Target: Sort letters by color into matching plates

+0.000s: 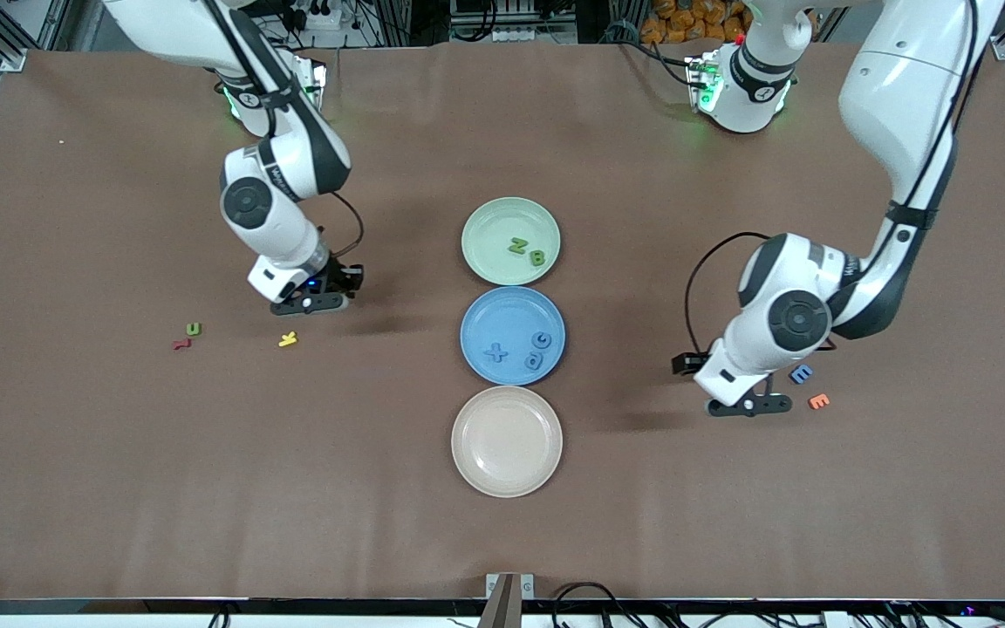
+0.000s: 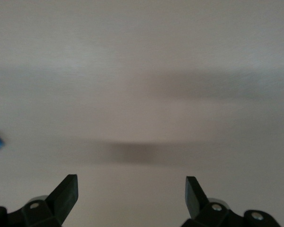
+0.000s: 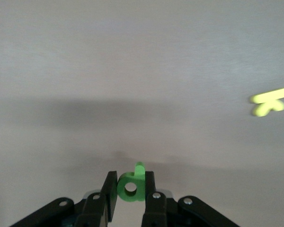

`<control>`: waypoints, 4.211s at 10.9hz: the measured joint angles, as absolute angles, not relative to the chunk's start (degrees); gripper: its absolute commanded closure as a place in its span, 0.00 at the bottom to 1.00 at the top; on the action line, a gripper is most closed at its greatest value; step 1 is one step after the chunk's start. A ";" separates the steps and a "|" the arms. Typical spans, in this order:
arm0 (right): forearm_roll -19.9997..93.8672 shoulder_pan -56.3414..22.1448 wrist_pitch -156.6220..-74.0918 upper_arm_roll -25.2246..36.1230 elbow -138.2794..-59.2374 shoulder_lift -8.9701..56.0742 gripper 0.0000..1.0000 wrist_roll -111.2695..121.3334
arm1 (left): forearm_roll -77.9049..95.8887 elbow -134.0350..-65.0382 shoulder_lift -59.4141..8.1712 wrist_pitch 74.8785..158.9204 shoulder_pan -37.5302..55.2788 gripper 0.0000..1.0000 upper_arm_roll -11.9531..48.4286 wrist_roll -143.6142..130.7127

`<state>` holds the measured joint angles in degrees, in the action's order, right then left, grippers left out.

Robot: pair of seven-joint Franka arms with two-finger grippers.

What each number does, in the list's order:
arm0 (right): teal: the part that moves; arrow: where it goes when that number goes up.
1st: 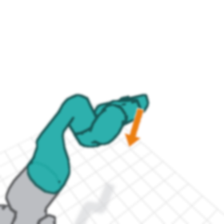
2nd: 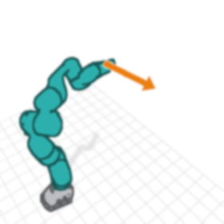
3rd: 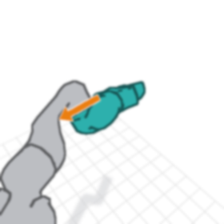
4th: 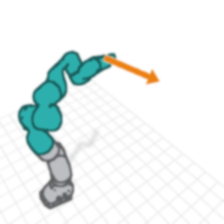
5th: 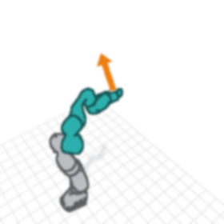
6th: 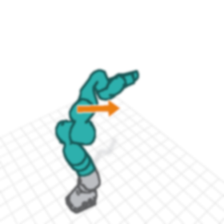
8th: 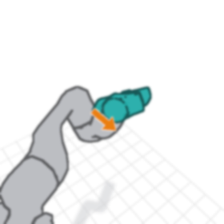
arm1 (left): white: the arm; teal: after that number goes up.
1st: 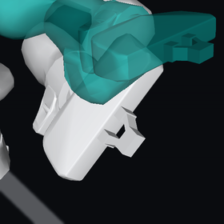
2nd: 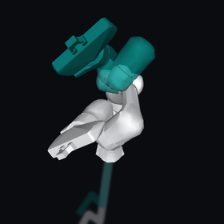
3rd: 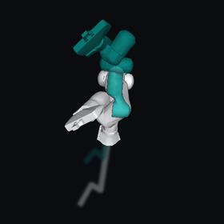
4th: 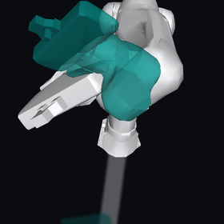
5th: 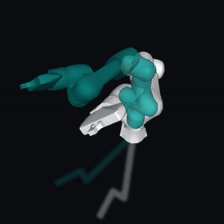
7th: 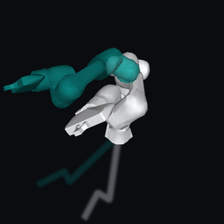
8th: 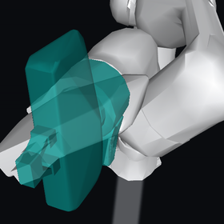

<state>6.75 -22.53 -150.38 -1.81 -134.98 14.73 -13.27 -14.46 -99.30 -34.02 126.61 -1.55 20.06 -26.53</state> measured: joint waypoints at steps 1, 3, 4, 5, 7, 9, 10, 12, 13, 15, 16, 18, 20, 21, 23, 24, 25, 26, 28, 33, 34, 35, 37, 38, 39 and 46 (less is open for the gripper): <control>6.79 -25.12 -150.34 -1.89 -133.85 15.08 1.00 -17.98 | -14.46 -100.79 -33.01 126.60 -3.30 0.00 20.10 -22.44; 6.83 -28.77 -150.27 -3.89 -131.14 16.19 1.00 -27.01 | -14.47 -103.67 -31.13 126.58 -6.28 0.00 20.36 -14.26; 6.84 -30.29 -150.24 -4.93 -129.67 16.91 1.00 -31.00 | -14.47 -104.72 -30.51 126.58 -7.67 0.00 20.59 -9.96; 6.85 -32.35 -150.24 -5.43 -128.03 17.85 1.00 -35.23 | -14.48 -105.61 -29.96 126.58 -8.80 0.00 20.72 -5.06; 6.86 -36.76 -150.24 -5.73 -124.52 19.80 1.00 -43.02 | -14.58 -106.84 -29.15 126.60 -10.75 0.00 20.79 4.61; 6.85 -40.83 -150.22 -5.83 -121.56 21.16 1.00 -49.75 | -15.99 -108.39 -28.69 128.77 -13.84 0.00 20.78 13.37; 6.81 -42.39 -150.15 -6.03 -120.68 21.72 1.00 -52.46 | -16.74 -109.84 -28.68 132.09 -15.68 0.00 20.78 17.02; 5.44 -43.77 -150.15 -7.95 -119.91 23.04 1.00 -57.49 | -20.38 -112.86 -29.01 138.77 -18.34 0.00 20.75 21.15; 3.36 -44.24 -150.19 -8.60 -119.51 23.77 1.00 -60.69 | -23.12 -113.50 -29.54 140.75 -19.15 0.00 20.75 21.42; 0.64 -44.77 -150.19 -9.31 -118.95 24.65 0.60 -64.68 | -27.79 -113.57 -30.92 141.99 -19.83 0.00 20.76 21.55; 0.49 -44.78 -150.15 -9.52 -118.94 24.68 0.51 -64.92 | -29.17 -113.49 -31.70 142.17 -19.82 0.00 20.81 21.55; 0.26 -44.75 -150.05 -9.49 -118.93 24.69 0.37 -64.95 | -29.80 -113.17 -33.33 142.45 -19.80 0.00 20.87 21.56; 0.14 -44.72 -150.02 -9.46 -118.93 24.69 0.37 -64.98 | -29.83 -112.79 -34.51 142.76 -19.82 0.00 20.85 21.57; 0.12 -44.64 -150.02 -9.41 -118.92 24.69 0.37 -64.99 | -29.83 -112.65 -34.84 142.86 -19.82 0.04 20.85 21.57; -0.03 -43.66 -149.37 -9.21 -118.67 24.68 0.37 -64.88 | -29.83 -112.58 -35.01 142.88 -19.84 0.99 20.85 21.57; -0.19 -42.62 -148.22 -9.17 -118.30 24.57 0.37 -63.77 | -29.83 -112.56 -35.02 142.88 -19.97 1.00 20.83 21.45; -0.23 -41.05 -146.16 -9.12 -117.82 24.20 0.37 -61.58 | -28.78 -112.56 -35.05 142.87 -20.43 1.00 20.81 20.34; -0.24 -38.86 -143.51 -9.09 -117.30 23.50 0.37 -58.97 | -26.28 -112.58 -35.09 142.87 -21.16 1.00 20.95 19.24; -0.24 -34.20 -139.25 -9.05 -116.97 21.16 0.37 -54.56 | -23.05 -112.30 -34.87 142.90 -21.86 1.00 21.17 18.63; -0.34 -22.94 -129.05 -7.76 -119.20 16.48 0.37 -36.55 | -22.49 -112.33 -34.71 142.83 -20.83 1.00 21.69 12.65; -0.36 -20.42 -128.34 -7.10 -120.68 15.27 0.38 -32.17 | -22.49 -112.32 -34.73 142.90 -19.83 1.00 21.89 10.20; -0.38 -17.94 -127.74 -6.14 -122.14 14.17 0.39 -27.82 | -22.49 -112.22 -34.72 143.04 -19.01 1.00 22.64 7.37; -0.41 -14.34 -127.17 -2.22 -124.45 12.81 0.39 -19.45 | -22.49 -111.86 -34.68 143.05 -18.40 1.00 25.59 1.61; -0.42 -12.58 -127.10 0.31 -125.36 12.57 0.39 -15.22 | -22.49 -111.74 -34.67 143.04 -18.24 1.00 26.90 -0.94; -0.43 -10.85 -127.10 2.34 -125.98 12.55 0.39 -10.85 | -22.49 -111.69 -34.67 143.04 -18.16 1.00 27.91 -3.24; -0.77 -3.44 -132.63 7.62 -127.37 15.14 0.44 8.72 | -22.48 -110.35 -34.57 142.59 -14.70 1.00 37.77 -26.24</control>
<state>-0.77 -3.44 -132.63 7.62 -127.37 15.14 8.72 -22.48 -110.35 -34.57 142.59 -14.70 37.77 -26.24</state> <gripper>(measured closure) 0.432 0.727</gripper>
